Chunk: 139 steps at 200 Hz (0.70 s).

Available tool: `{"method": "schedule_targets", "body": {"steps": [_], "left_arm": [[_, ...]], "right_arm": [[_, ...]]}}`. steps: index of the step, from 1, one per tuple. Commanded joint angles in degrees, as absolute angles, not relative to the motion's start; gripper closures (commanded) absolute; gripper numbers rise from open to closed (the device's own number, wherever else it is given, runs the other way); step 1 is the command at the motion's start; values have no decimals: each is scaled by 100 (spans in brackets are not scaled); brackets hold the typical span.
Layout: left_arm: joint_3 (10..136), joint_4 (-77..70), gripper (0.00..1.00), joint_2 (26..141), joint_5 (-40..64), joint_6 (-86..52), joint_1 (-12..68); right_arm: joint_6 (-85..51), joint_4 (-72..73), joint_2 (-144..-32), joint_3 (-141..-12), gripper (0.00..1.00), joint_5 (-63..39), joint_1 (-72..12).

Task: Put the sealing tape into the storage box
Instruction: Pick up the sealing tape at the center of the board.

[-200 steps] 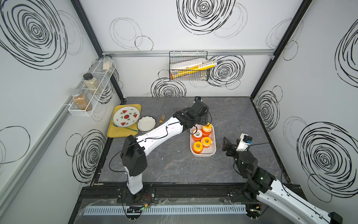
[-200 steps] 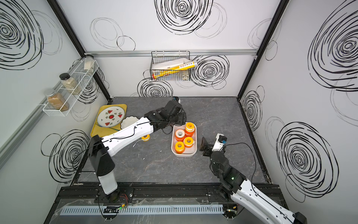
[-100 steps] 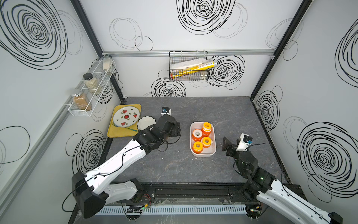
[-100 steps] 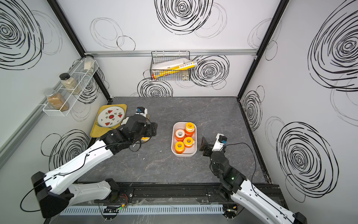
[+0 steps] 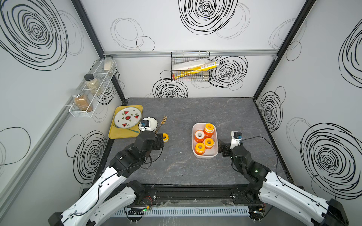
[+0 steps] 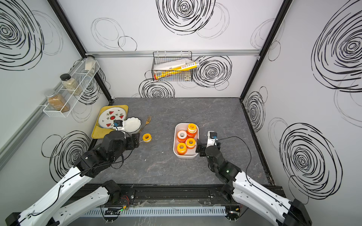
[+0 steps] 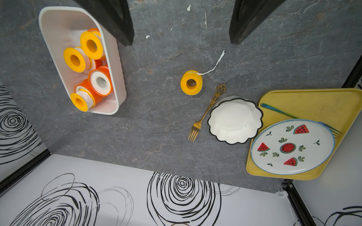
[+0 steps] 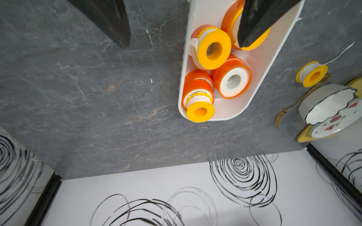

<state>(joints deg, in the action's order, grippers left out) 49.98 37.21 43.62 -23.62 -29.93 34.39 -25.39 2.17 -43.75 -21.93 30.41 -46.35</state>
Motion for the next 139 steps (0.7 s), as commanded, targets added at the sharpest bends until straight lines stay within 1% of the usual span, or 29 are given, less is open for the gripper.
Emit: {"method": "schedule_targets", "body": {"steps": [1, 21, 46, 79, 123, 139], "left_arm": [[4887, 3503, 16, 4263, -2335, -2900, 3393], [4865, 3481, 16, 4187, -2263, -2892, 3386], [4813, 3450, 16, 4070, -2251, -2896, 3393], [4825, 3489, 16, 4067, -2340, -2949, 3393], [4812, 3472, 16, 4078, -2323, -2945, 3394], [4808, 3472, 16, 4102, -2334, -2945, 3385]], "right_arm": [[-2124, 710, -5139, -2711, 13, 2076, -4623], [-1910, 833, -6057, -3315, 14, 1486, -4671], [-1558, 631, -7414, -4324, 14, 891, -4799], [-1240, 403, -9097, -5462, 12, 628, -5119], [-932, 1, -10811, -6954, 10, -36, -5250], [-782, -158, -11295, -7443, 9, -113, -5340]]}}
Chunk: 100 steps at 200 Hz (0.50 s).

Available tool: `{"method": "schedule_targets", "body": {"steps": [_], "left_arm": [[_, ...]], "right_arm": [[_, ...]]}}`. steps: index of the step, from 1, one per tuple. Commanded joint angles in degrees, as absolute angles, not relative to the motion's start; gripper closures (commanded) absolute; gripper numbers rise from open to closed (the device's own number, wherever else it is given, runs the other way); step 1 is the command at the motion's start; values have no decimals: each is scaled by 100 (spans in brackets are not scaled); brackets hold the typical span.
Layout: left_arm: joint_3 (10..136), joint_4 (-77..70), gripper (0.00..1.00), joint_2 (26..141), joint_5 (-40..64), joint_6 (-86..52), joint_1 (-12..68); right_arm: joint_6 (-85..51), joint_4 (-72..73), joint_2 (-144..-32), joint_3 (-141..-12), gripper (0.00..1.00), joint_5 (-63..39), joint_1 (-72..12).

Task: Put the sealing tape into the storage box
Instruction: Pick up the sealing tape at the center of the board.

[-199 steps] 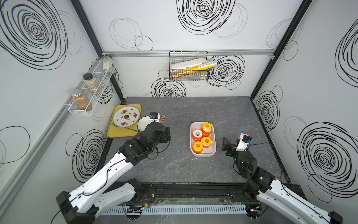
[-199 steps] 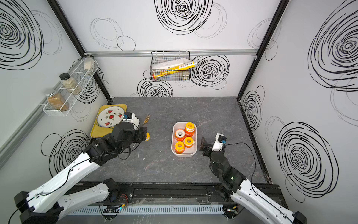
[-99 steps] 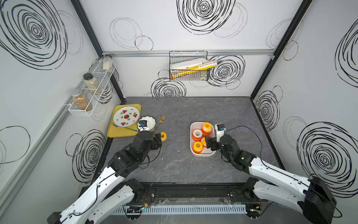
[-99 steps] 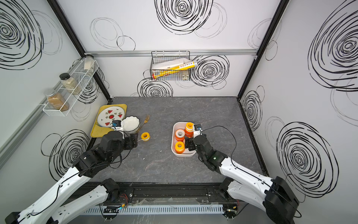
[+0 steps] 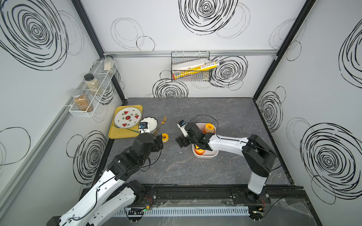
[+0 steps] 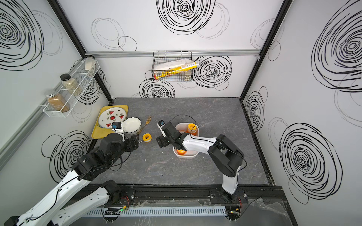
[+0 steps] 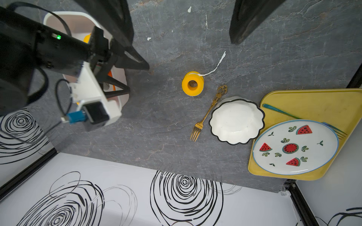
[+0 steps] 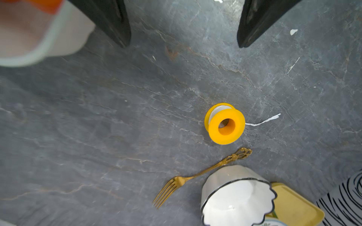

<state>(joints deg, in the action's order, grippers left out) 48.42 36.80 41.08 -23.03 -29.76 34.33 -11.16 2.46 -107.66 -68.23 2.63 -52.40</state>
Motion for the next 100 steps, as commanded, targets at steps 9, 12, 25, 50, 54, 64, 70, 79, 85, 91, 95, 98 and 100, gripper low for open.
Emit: {"method": "schedule_targets", "body": {"steps": [9, 12, 25, 50, 54, 64, 70, 79, 85, 91, 95, 98, 100], "left_arm": [[4808, 3478, 16, 4120, -2343, -2950, 3393], [4812, 3480, 16, 4126, -2339, -2948, 3388], [4816, 3488, 16, 4144, -2339, -2958, 3395], [4810, 3479, 16, 4144, -2329, -2946, 3399], [4808, 3474, 16, 4146, -2325, -2944, 3389], [4808, 3472, 16, 4148, -2318, -2945, 3397], [4801, 3467, 16, 4155, -2304, -2949, 3390], [4805, 3470, 16, 4173, -2299, -2938, 3393], [4808, 3473, 16, 4192, -2295, -2936, 3388], [4808, 3472, 16, 4205, -2291, -2937, 3393], [4808, 3472, 16, 4205, -2286, -2936, 3393], [4808, 3472, 16, 4217, -2285, -2936, 3393], [4808, 3472, 16, 4214, -2292, -2936, 3393]], "right_arm": [[-714, -252, -11557, -7707, 8, -186, -5365], [-694, -297, -11642, -7799, 8, -214, -5374], [-605, -451, -11933, -8161, 8, -335, -5397], [-470, -730, -12383, -8732, 7, -364, -5472], [-451, -774, -12454, -8819, 8, -355, -5480], [-394, -894, -12621, -9012, 9, -336, -5501], [-371, -977, -12711, -9182, 9, -299, -5517], [-352, -1096, -12850, -9372, 9, -239, -5528], [-330, -1161, -12926, -9476, 10, -225, -5530], [-326, -1198, -12997, -9552, 10, -220, -5534], [-313, -1213, -13030, -9595, 10, -225, -5533], [-301, -1220, -13056, -9624, 10, -225, -5530], [-299, -1221, -13070, -9639, 9, -228, -5533]]}}
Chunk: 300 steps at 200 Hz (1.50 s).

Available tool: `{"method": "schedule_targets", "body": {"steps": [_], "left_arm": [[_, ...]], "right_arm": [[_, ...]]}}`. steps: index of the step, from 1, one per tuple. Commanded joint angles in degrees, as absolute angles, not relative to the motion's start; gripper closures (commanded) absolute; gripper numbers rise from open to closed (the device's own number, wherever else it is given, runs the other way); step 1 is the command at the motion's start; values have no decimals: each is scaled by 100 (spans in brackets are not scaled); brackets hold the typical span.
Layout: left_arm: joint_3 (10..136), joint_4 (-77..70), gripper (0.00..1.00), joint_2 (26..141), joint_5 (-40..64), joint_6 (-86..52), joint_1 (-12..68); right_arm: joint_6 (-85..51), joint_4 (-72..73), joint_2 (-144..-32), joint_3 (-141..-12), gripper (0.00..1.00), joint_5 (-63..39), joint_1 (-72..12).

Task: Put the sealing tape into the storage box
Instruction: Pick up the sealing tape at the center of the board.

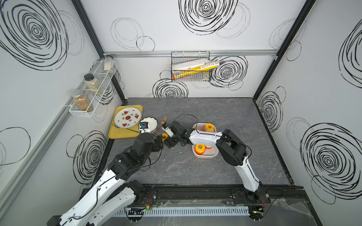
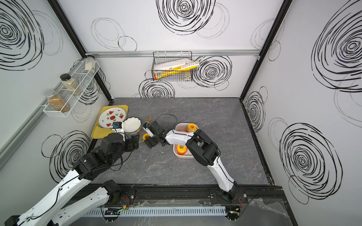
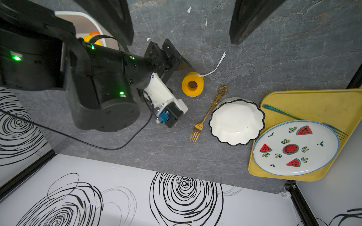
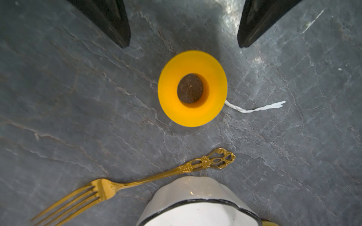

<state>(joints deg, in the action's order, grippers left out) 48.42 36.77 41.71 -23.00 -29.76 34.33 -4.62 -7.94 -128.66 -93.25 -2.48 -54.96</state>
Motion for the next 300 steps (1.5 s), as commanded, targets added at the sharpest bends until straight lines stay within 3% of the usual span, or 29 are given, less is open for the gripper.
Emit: {"method": "schedule_targets", "body": {"steps": [1, 56, 150, 174, 219, 300], "left_arm": [[4808, 3472, 16, 4216, -2288, -2936, 3393], [4799, 3463, 16, 4209, -2280, -2934, 3394], [4799, 3462, 16, 4228, -2265, -2918, 3393], [4799, 3455, 16, 4236, -2266, -2918, 3393], [4799, 3463, 16, 4254, -2262, -2918, 3393], [4799, 3463, 16, 4246, -2269, -2918, 3393]], "right_arm": [[-303, -1230, -13079, -9649, 9, -232, -5535], [-224, -1673, -13661, -10441, 18, -290, -5539], [-240, -1966, -14219, -11181, 21, -290, -5547], [-236, -2004, -14247, -11250, 28, -310, -5554], [-355, -2021, -14027, -11194, 41, -323, -5556], [-671, -1614, -12665, -9922, 47, -244, -5561]]}}
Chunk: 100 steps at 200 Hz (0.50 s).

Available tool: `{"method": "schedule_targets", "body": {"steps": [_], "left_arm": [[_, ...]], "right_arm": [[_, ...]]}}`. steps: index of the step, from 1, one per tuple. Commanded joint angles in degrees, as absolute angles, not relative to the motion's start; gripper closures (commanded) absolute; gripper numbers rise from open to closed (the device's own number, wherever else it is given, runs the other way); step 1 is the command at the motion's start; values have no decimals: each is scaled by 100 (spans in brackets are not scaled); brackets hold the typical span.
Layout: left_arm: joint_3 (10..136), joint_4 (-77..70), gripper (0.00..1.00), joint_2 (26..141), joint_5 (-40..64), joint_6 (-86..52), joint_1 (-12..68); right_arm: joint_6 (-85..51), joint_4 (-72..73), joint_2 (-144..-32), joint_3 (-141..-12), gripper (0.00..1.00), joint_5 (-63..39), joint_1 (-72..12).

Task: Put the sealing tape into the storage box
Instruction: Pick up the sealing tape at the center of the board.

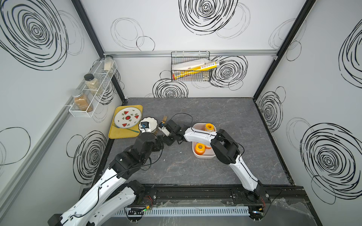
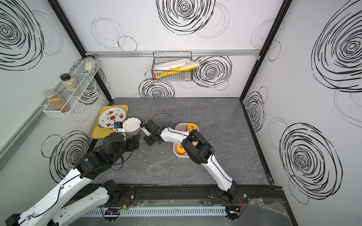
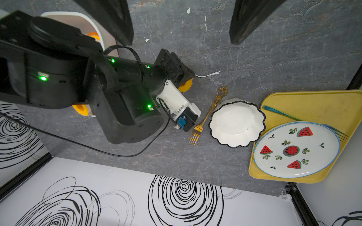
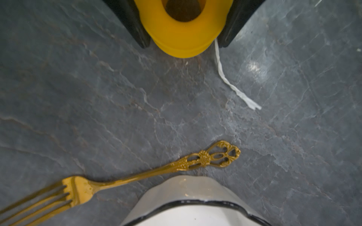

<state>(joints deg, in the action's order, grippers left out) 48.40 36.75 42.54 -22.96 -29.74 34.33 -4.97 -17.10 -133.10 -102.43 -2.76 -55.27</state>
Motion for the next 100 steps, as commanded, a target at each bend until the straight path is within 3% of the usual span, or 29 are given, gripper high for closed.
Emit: {"method": "schedule_targets", "body": {"steps": [1, 100], "left_arm": [[4799, 3463, 16, 4241, -2268, -2922, 3393], [4790, 3454, 16, 4260, -2232, -2916, 3393]], "right_arm": [[-674, -1611, -12643, -9905, 47, -245, -5558], [-921, -1702, -10723, -8409, 47, 351, -5422]]}}
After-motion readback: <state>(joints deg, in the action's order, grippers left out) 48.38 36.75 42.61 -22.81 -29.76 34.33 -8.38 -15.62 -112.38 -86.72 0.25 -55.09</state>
